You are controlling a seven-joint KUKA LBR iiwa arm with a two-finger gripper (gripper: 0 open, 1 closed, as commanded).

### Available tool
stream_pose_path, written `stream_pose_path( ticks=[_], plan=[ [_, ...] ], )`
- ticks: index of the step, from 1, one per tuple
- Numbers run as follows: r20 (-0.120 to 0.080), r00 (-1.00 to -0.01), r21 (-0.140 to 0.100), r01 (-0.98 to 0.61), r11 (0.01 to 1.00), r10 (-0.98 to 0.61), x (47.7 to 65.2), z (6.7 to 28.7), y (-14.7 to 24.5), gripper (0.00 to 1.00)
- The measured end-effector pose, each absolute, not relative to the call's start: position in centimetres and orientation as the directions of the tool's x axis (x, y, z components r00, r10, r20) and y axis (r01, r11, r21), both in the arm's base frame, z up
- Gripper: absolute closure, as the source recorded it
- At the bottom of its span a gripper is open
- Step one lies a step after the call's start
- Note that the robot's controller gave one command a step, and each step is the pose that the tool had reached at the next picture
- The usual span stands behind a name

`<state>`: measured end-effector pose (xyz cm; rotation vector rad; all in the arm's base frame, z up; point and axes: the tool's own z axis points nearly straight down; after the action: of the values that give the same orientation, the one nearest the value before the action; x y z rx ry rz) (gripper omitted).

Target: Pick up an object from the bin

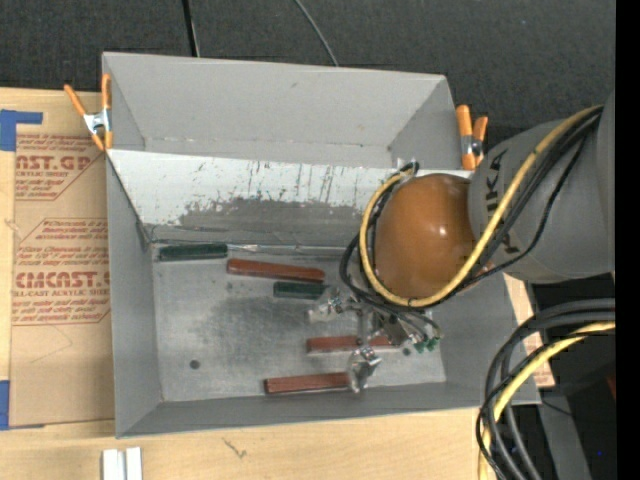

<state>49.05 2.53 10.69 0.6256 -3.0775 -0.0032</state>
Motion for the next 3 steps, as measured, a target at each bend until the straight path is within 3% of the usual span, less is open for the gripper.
stream_pose_path(
  ticks=[1, 2, 3],
  plan=[
    [0.01, -0.957, 0.001, -0.289, 0.957, -0.289, 49.7, 7.3, 2.8, 1.0],
    [0.009, -0.957, 0.001, -0.289, 0.957, -0.289, 49.7, 7.3, 2.8, 1.0],
    [-0.001, -0.946, 0.001, -0.323, 0.946, -0.323, 48.3, 18.9, 4.1, 1.0]
  ],
)
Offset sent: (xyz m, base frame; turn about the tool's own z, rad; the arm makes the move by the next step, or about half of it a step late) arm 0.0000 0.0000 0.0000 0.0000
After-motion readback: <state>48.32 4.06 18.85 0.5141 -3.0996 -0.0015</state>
